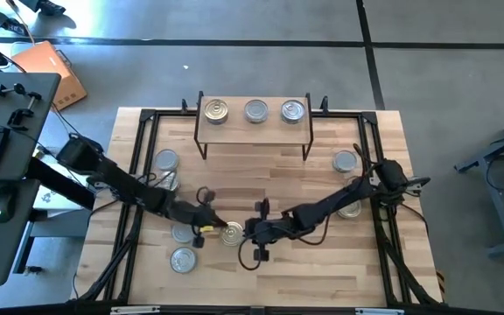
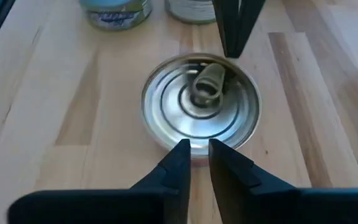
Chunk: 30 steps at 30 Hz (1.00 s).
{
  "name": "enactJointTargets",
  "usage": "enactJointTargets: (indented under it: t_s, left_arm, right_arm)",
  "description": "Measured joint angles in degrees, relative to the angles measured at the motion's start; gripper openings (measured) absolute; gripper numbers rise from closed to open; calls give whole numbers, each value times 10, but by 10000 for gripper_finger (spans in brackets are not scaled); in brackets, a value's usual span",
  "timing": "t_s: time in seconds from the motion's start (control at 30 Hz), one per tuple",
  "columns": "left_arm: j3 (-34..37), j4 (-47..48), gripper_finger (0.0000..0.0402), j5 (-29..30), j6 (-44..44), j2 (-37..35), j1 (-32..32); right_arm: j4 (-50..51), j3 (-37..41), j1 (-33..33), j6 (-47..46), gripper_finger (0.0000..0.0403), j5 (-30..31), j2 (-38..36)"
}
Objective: Stack canned seafood by type on shelf
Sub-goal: Put the middle blue and pink tuna can on the shelf aligned with the other blue and pink tuna can
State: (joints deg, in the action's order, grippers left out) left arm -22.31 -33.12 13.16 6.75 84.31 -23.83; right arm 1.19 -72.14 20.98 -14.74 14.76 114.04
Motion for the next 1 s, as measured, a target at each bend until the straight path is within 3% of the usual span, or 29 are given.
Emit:
enactJointTargets:
  t_s: [0.23,0.37,0.53,0.77,1.0]
  left_arm:
    - [-20,86,0,57,52,15,2]
    - [-21,91,0,60,52,14,2]
    - [-21,93,0,69,51,12,2]
    - [-22,92,0,54,73,-22,-10]
    - [-21,90,0,54,87,17,-13]
  right_arm:
    - [4,-1,6,43,125,-11,0]
    - [0,-1,6,101,150,-10,7]
    - [-10,-1,6,165,166,-12,26]
    - [-21,-1,4,173,181,-12,29]
    - [-43,-1,4,213,181,-12,29]
